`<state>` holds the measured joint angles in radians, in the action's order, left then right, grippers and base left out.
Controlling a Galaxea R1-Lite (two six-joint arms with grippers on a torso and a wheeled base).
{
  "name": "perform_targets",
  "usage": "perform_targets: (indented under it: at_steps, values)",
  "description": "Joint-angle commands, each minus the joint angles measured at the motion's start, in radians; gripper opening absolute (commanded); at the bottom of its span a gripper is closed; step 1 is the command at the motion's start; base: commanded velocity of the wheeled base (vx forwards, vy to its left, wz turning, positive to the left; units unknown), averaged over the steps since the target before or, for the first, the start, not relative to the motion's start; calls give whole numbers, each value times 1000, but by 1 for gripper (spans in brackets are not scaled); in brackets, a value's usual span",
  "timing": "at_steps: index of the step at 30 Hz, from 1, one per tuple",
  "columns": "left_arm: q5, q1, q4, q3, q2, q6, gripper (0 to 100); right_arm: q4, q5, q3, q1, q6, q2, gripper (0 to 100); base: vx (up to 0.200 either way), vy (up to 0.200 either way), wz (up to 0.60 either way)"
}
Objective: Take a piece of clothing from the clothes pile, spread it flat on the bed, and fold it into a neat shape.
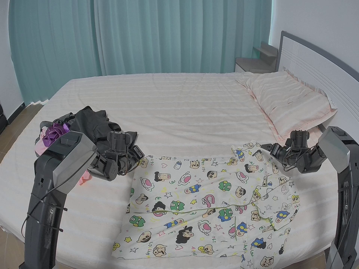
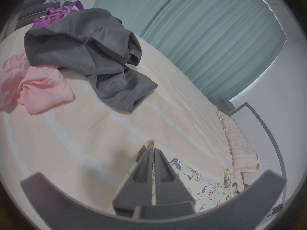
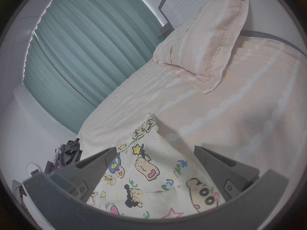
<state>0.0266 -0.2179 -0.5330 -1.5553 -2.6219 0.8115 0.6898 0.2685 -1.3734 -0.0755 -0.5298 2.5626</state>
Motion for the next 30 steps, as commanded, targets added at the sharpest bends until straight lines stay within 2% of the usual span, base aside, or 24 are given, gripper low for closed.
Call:
perform_targets:
  at_steps: [1, 10, 19, 26, 27, 30]
  values:
    - [15, 8, -1, -25, 11, 2, 0, -3, 0, -18, 11, 1, 8, 100, 0, 0, 0]
    - [72, 17, 1, -89, 5, 6, 0, -6, -6, -72, 31, 1, 50, 100, 0, 0, 0]
    - [78, 26, 2, -97, 8, 26, 0, -36, -6, -104, 31, 2, 57, 100, 0, 0, 0]
    - [78, 20, 4, -86, 10, 26, 0, -61, -6, -121, 59, 53, 88, 100, 0, 0, 0]
    - [78, 20, 4, -83, 10, 26, 0, -78, -6, -124, 65, 57, 90, 0, 0, 0, 0]
    - [78, 18, 4, -80, 10, 26, 0, -88, -8, -151, 68, 76, 105, 0, 0, 0, 0]
